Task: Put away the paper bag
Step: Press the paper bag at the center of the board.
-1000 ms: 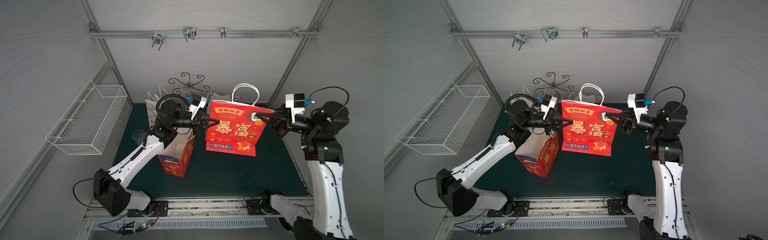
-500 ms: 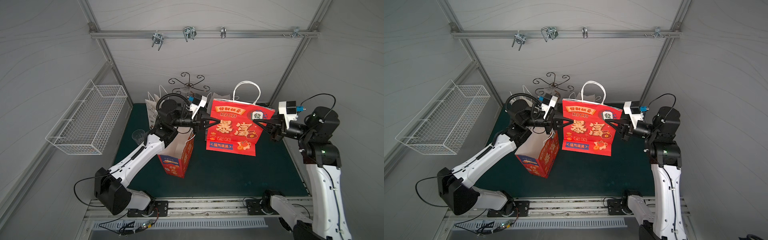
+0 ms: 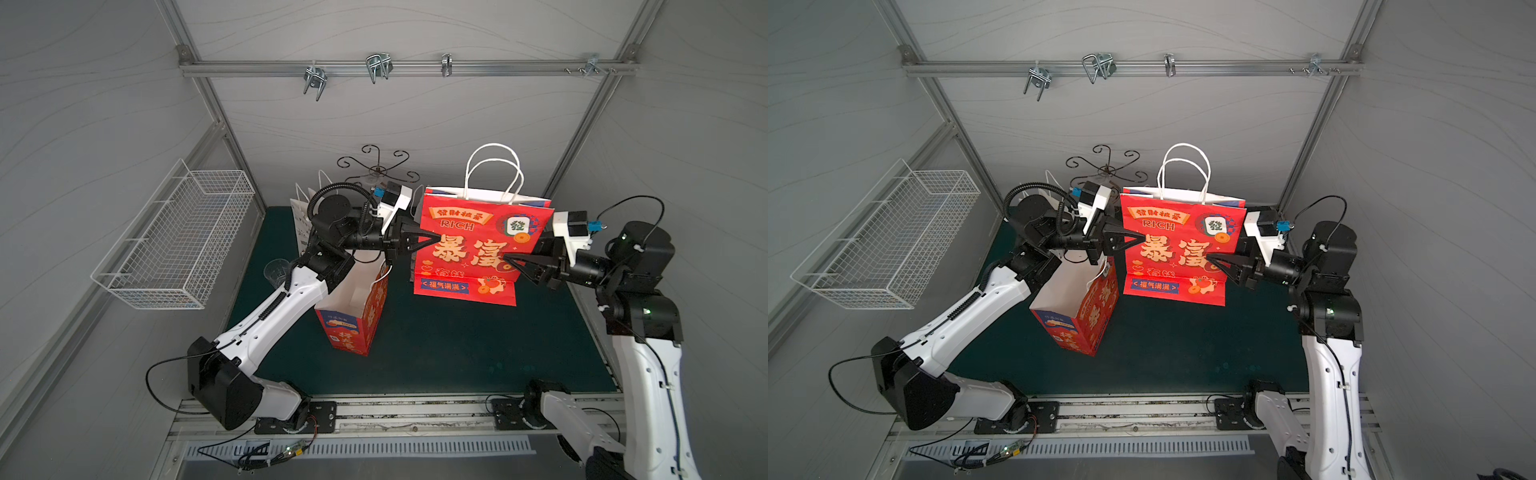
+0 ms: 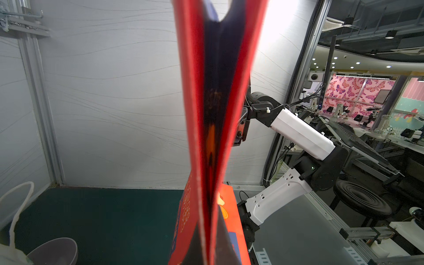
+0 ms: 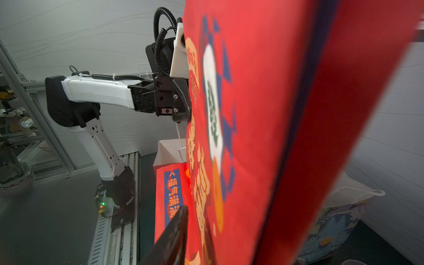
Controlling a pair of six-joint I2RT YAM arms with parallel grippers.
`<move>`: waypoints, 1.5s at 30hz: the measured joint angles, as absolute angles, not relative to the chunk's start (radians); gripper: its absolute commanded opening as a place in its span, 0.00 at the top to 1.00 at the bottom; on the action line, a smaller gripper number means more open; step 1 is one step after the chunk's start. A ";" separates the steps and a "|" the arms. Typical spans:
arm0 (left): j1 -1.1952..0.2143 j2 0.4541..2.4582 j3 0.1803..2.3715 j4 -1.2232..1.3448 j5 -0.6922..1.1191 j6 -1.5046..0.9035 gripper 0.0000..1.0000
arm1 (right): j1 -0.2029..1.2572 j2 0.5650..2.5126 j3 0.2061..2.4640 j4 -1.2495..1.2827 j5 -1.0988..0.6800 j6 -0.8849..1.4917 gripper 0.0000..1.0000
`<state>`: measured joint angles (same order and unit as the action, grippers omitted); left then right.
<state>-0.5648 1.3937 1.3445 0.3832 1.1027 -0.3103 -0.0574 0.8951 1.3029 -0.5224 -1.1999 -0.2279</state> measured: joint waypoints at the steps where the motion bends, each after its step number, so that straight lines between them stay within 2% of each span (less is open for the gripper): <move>1: -0.565 1.394 1.345 0.382 1.103 -0.308 1.00 | -0.057 0.895 1.298 -0.525 -1.203 -0.234 0.80; 3: -0.565 1.394 1.345 0.382 1.102 -0.306 1.00 | -0.058 0.897 1.290 -0.529 -1.212 -0.232 0.96; 4: -0.565 1.394 1.345 0.382 1.100 -0.305 1.00 | -0.059 0.897 1.288 -0.530 -1.219 -0.234 1.00; 8: -0.564 1.393 1.345 0.382 1.095 -0.300 1.00 | -0.061 0.897 1.290 -0.538 -1.243 -0.234 1.00; 10: -0.564 1.393 1.345 0.382 1.095 -0.298 1.00 | -0.061 0.897 1.296 -0.557 -1.246 -0.243 0.85; 11: -0.564 1.393 1.345 0.382 1.094 -0.296 1.00 | -0.061 0.897 1.299 -0.570 -1.246 -0.247 0.70; 12: -0.564 1.393 1.345 0.382 1.093 -0.295 1.00 | -0.061 0.896 1.301 -0.580 -1.243 -0.260 0.61; 14: -0.564 1.393 1.346 0.382 1.092 -0.295 1.00 | -0.062 0.890 1.301 -0.603 -1.232 -0.282 0.57; 16: -0.564 1.392 1.350 0.382 1.091 -0.295 1.00 | -0.066 0.884 1.298 -0.617 -1.221 -0.297 0.58; 20: -0.564 1.388 1.361 0.382 1.089 -0.292 1.00 | -0.075 0.876 1.279 -0.627 -1.213 -0.313 0.74; 23: -0.564 1.380 1.361 0.382 1.088 -0.291 1.00 | -0.079 0.875 1.262 -0.629 -1.229 -0.311 0.83; 26: -0.564 1.375 1.361 0.382 1.087 -0.290 1.00 | -0.081 0.876 1.250 -0.630 -1.249 -0.313 0.98; 27: -0.564 1.375 1.361 0.381 1.086 -0.290 1.00 | -0.081 0.876 1.249 -0.633 -1.259 -0.316 1.00; 30: -0.564 1.375 1.361 0.380 1.080 -0.289 1.00 | -0.086 0.875 1.249 -0.637 -1.282 -0.313 0.97; 33: -0.564 1.375 1.361 0.380 1.075 -0.288 1.00 | -0.088 0.875 1.254 -0.647 -1.283 -0.316 0.75; 36: -0.564 1.375 1.361 0.381 1.069 -0.289 1.00 | -0.088 0.873 1.264 -0.678 -1.271 -0.341 0.66; 39: -0.564 1.375 1.361 0.384 1.066 -0.292 1.00 | -0.088 0.865 1.265 -0.715 -1.245 -0.374 0.67; 45: -0.564 1.375 1.361 0.384 1.065 -0.294 1.00 | -0.094 0.864 1.265 -0.767 -1.229 -0.410 0.80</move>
